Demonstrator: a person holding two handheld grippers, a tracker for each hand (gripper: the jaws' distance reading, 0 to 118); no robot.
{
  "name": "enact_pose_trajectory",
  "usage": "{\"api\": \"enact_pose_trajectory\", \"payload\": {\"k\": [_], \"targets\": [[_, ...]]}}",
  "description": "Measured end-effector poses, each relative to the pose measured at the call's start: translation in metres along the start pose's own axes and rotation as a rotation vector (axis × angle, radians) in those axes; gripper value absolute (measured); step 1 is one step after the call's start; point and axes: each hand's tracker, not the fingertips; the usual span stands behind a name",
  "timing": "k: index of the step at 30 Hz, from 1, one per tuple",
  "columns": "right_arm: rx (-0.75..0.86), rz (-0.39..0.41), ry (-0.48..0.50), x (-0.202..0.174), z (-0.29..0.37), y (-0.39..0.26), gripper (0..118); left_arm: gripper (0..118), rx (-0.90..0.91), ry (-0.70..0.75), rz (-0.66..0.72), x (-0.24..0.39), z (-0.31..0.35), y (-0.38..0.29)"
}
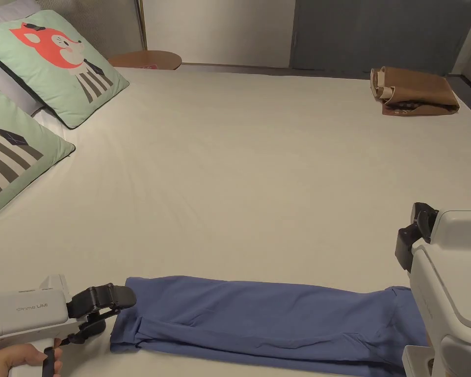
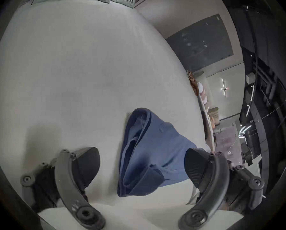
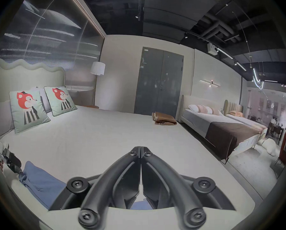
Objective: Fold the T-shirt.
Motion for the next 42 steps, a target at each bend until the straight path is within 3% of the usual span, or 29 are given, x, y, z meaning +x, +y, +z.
{"api": "enact_pose_trajectory", "payload": {"k": [1,2,4,8,10,11,17,29,35,42], "targets": [[0.001,0.003,-0.001,0.0,0.0,0.0,0,94,0.002,-0.008,-0.004,0.0,-0.001,0.0],[-0.001,0.006,-0.002,0.0,0.0,0.0,0,75,0.008,-0.011,-0.006,0.001,-0.003,0.001],[-0.004,0.009,-0.003,-0.001,0.0,-0.002,0,52,-0.005,-0.006,-0.024,0.006,-0.012,0.0],[-0.011,0.01,-0.009,0.001,-0.003,-0.006,0,46,-0.043,-0.005,-0.05,0.002,-0.031,0.006],[-0.013,0.006,-0.012,0.004,-0.003,-0.007,0,26,-0.043,-0.003,-0.054,0.009,-0.041,0.001],[-0.014,0.004,-0.012,0.003,0.0,-0.008,0,9,-0.039,0.01,-0.064,0.012,-0.045,-0.002],[-0.013,0.006,-0.025,0.009,0.003,-0.009,0,4,-0.016,0.064,-0.155,0.058,-0.043,-0.041],[0.007,-0.012,-0.011,0.007,0.005,-0.005,0,4,0.076,0.207,-0.191,0.037,0.023,-0.003],[0.003,-0.015,0.008,-0.001,0.009,-0.005,0,4,0.059,0.223,-0.195,0.047,0.006,-0.002],[0.004,-0.013,0.004,0.01,0.011,-0.008,0,4,0.022,0.269,-0.323,0.138,-0.048,-0.039]]}}
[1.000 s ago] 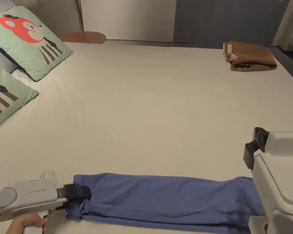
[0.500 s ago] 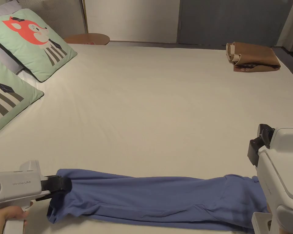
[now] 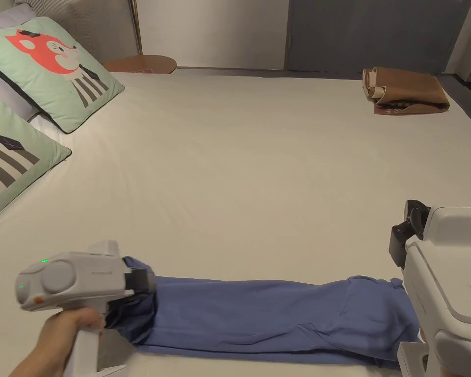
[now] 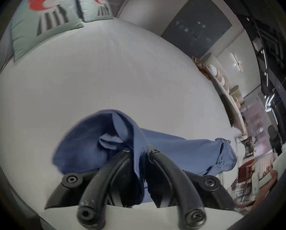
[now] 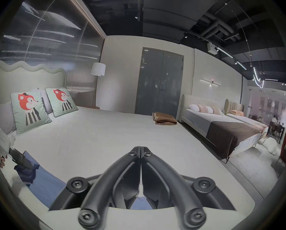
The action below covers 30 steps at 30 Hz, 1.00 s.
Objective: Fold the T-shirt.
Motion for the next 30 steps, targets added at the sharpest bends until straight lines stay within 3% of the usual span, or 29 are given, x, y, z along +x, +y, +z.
{"api": "enact_pose_trajectory", "payload": {"k": [8,12,20,21,22,23,25,26,30], "targets": [[0.002,-0.006,-0.045,0.027,0.009,-0.002,0,4,-0.06,-0.048,-0.07,0.109,-0.055,-0.022],[0.001,-0.016,-0.073,0.041,0.014,-0.002,0,4,-0.109,-0.05,-0.168,0.157,-0.07,-0.047],[-0.011,-0.021,-0.093,0.052,0.016,-0.008,0,6,-0.145,0.055,-0.304,0.182,-0.106,-0.077],[-0.011,-0.023,-0.093,0.052,0.016,-0.007,0,10,-0.143,0.037,-0.296,0.183,-0.103,-0.077],[-0.011,-0.024,-0.093,0.052,0.016,-0.007,0,22,-0.14,-0.021,-0.292,0.181,-0.098,-0.075],[-0.012,-0.025,-0.093,0.052,0.016,-0.007,0,52,-0.16,-0.083,-0.281,0.181,-0.095,-0.073],[-0.01,-0.029,-0.09,0.051,0.016,-0.005,0,98,-0.165,-0.141,-0.266,0.181,-0.087,-0.072],[-0.009,-0.03,-0.089,0.05,0.016,-0.005,0,110,-0.143,-0.153,-0.269,0.181,-0.08,-0.072],[-0.006,-0.027,-0.079,0.047,0.013,-0.004,0,108,0.019,-0.173,-0.339,0.185,-0.038,-0.069]]}}
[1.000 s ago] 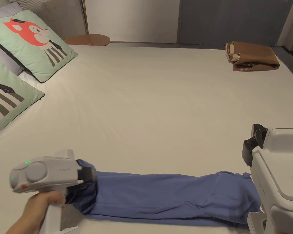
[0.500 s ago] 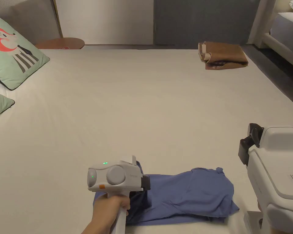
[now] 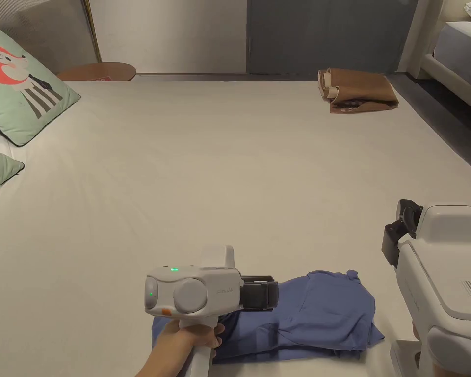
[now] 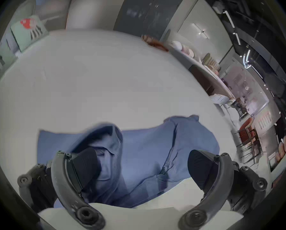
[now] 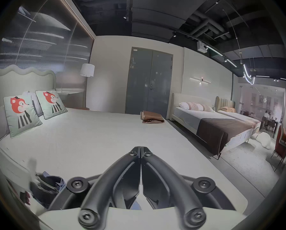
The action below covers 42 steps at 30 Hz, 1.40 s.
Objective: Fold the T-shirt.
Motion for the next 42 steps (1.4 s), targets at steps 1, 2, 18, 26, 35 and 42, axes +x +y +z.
{"api": "enact_pose_trajectory", "payload": {"k": [1,2,18,26,35,42], "targets": [[0.0,0.001,0.004,-0.001,0.0,0.0,0,108,0.044,0.012,-0.025,-0.002,0.011,0.002],[0.0,0.002,0.008,-0.003,0.0,0.001,0,108,0.089,0.024,-0.043,-0.003,0.02,0.006],[0.005,0.003,0.048,-0.017,0.0,0.001,0,0,0.288,0.521,-0.123,-0.1,0.061,-0.016],[-0.006,0.006,0.03,-0.011,0.001,0.002,0,0,0.154,0.449,-0.149,-0.087,0.011,-0.05],[-0.014,-0.003,0.002,0.008,0.002,-0.004,0,0,0.053,0.271,-0.275,-0.024,-0.039,-0.062],[-0.017,-0.004,-0.033,0.024,0.006,-0.005,0,0,0.035,0.261,-0.308,0.026,-0.055,-0.071]]}}
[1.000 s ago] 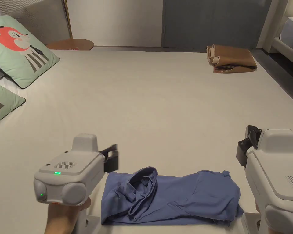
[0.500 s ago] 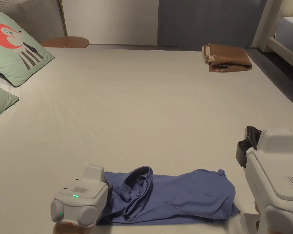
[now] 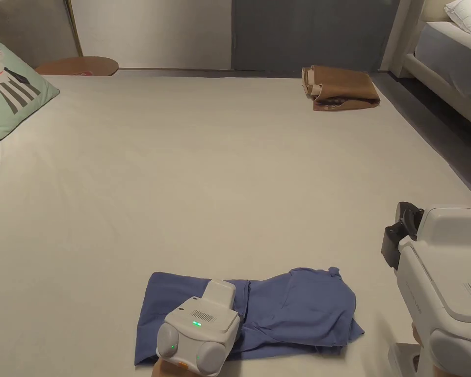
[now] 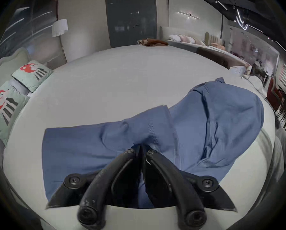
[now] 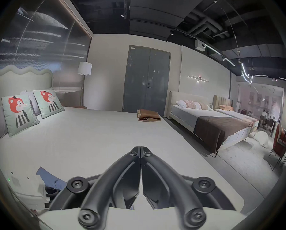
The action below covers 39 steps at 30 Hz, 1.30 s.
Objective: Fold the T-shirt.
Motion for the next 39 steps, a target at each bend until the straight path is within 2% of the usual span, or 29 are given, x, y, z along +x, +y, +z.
{"api": "enact_pose_trajectory", "payload": {"k": [6,11,17,21,24,25,29,30,39], "targets": [[-0.003,-0.014,-0.017,0.007,-0.003,-0.003,0,0,0.002,-0.03,0.026,0.004,0.008,0.007],[-0.002,-0.015,-0.007,0.002,-0.002,-0.001,0,0,0.038,-0.151,0.106,-0.001,0.026,0.019],[0.003,-0.01,0.015,-0.006,-0.002,0.001,0,0,0.105,-0.274,0.29,-0.057,0.046,0.038],[0.005,-0.009,0.028,-0.011,-0.004,0.002,0,0,0.059,-0.355,0.419,-0.114,0.062,0.042],[0.004,-0.01,0.039,-0.017,-0.004,0.002,0,2,0.014,-0.45,0.584,-0.161,0.061,0.032],[0.002,-0.01,0.043,-0.019,-0.002,0.002,0,8,0.013,-0.468,0.64,-0.175,0.06,0.026],[-0.003,-0.007,0.059,-0.025,-0.004,0.001,0,101,-0.041,-0.497,0.72,-0.215,0.05,0.004],[-0.005,-0.005,0.063,-0.027,-0.005,0.001,0,110,-0.064,-0.499,0.717,-0.22,0.045,-0.001],[-0.008,0.011,0.063,-0.031,-0.002,0.005,0,108,-0.143,-0.523,0.824,-0.245,0.008,-0.04]]}}
